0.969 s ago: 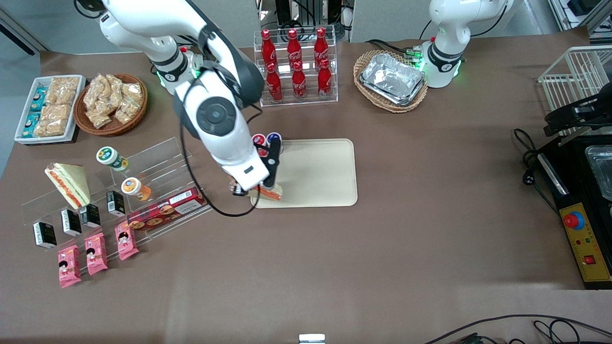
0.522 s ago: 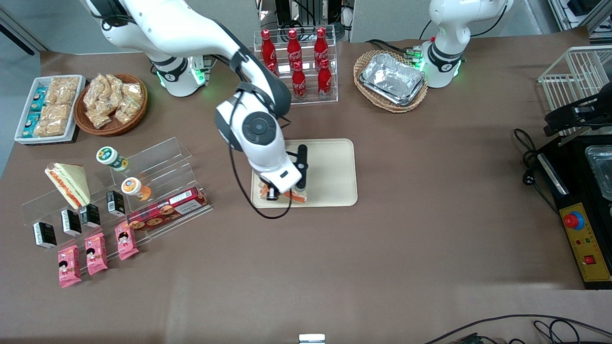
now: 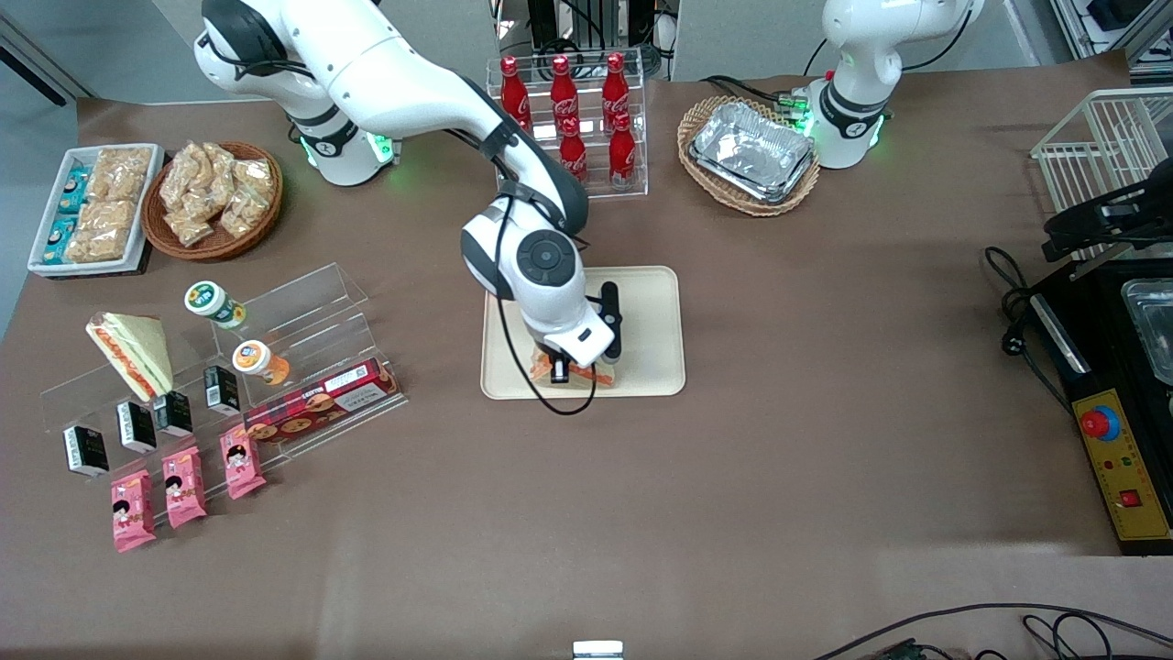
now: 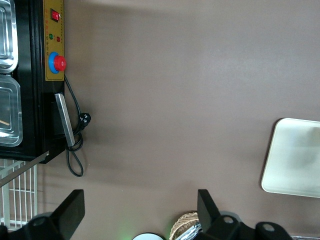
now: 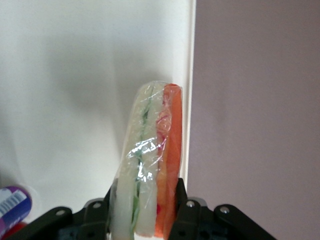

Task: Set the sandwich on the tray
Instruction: 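Lower the sandwich onto the tray and open the right gripper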

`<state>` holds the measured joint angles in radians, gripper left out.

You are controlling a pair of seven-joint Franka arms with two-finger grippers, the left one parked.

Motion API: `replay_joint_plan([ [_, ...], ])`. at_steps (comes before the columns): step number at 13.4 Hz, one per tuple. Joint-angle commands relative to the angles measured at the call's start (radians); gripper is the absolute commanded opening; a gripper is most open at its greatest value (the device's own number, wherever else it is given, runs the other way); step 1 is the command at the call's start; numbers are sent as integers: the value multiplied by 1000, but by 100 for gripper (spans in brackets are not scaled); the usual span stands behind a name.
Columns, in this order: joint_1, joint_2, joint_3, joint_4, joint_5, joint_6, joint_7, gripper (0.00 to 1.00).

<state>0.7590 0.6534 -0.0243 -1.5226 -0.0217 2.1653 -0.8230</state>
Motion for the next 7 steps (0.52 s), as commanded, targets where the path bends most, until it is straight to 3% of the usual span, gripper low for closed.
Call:
replay_joint_plan([
  [1,26,22,-9,-13,-4,54,-4,47],
  [6,29,34,-9,-36,-3,76,-4,51],
  [7,29,40,-9,-34,-1,77,-4,59],
])
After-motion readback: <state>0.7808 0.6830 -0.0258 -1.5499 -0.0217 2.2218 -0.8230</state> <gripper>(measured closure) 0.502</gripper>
